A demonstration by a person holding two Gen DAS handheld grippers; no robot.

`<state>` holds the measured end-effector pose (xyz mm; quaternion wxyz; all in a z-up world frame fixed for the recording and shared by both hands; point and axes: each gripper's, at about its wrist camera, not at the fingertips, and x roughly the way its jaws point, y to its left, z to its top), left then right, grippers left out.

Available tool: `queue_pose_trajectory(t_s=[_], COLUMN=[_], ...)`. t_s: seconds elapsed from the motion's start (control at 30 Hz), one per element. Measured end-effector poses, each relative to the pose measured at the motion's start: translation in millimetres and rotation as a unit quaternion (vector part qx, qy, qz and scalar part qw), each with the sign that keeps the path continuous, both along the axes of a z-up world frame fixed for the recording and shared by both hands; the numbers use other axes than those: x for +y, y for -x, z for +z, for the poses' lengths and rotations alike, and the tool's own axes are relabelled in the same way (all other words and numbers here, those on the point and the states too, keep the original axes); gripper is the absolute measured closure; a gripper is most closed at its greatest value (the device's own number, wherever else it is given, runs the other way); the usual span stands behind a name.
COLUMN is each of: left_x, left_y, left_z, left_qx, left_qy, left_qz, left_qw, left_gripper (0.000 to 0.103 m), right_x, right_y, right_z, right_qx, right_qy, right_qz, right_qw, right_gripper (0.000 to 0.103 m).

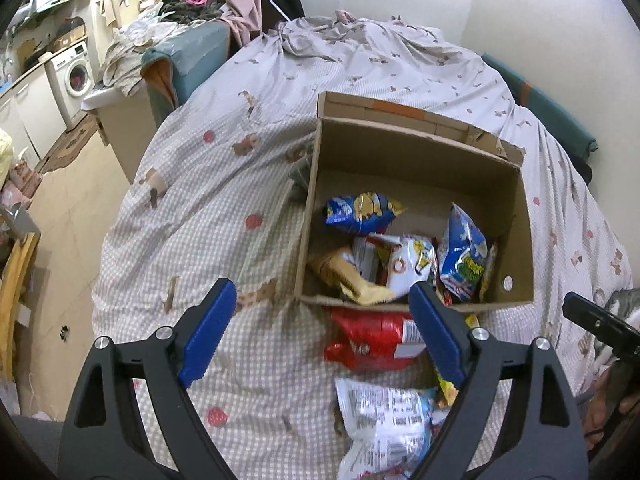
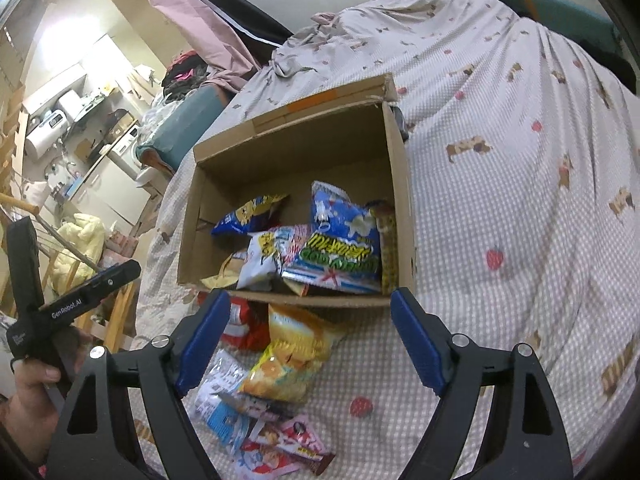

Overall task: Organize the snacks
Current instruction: 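Grasp the white chip bag with the left tool while the right tool reaches the yellow chip bag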

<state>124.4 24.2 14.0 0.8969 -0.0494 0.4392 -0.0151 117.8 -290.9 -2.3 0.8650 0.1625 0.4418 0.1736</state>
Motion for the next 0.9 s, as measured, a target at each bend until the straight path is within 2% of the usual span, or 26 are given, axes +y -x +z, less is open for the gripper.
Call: queue_pose_trajectory(t_s=[0.37,0.43,0.47,0.53,0.63,0.7,0.77,0.9], left_x=[8.8,9.4,7.8,2.7,-8.5,-15.7,-25.1,-37.9], left_y=[18.9,17.6,15.7,12.9,11.9,12.5,13.4,13.7], left_z=[-13.5,-21.2,-29.8,-48.9,-80.3,-96.0,-108.8,-117.9], left_qx=[0.032,0.053,0.076,0.126,0.199,0.230,0.253,0.268], left_qy=[0.008,0.008,0.011,0.027,0.064,0.073,0.074,0.089], left_qz=[0.019,0.017,0.013,-0.003,-0.024,-0.026,-0.034,-0.054], left_qw=[0.9993,0.9984,0.9969,0.9916,0.9775,0.9702,0.9641,0.9578], left_gripper=[0.017,0.017,0.017,0.017,0.017,0.017,0.017,0.017], right_x=[0.0,1.7,2.4,4.5,5.7,6.1,6.9,7.7], right_y=[16.0,15.5,15.3,14.6,13.3,12.3,11.3,9.7], right_z=[-13.4,-18.0,-19.5,-23.5,-26.7,-28.0,-28.6,-29.3], right_qx=[0.041,0.052,0.055,0.063,0.068,0.070,0.070,0.071], right_qy=[-0.023,-0.024,-0.025,-0.021,-0.017,-0.019,-0.017,-0.017], right_qz=[-0.016,-0.015,-0.015,-0.015,-0.016,-0.017,-0.017,-0.016], right_qw=[0.999,0.998,0.998,0.998,0.997,0.997,0.997,0.997], right_gripper=[0.018,0.018,0.018,0.018,0.018,0.018,0.018,0.018])
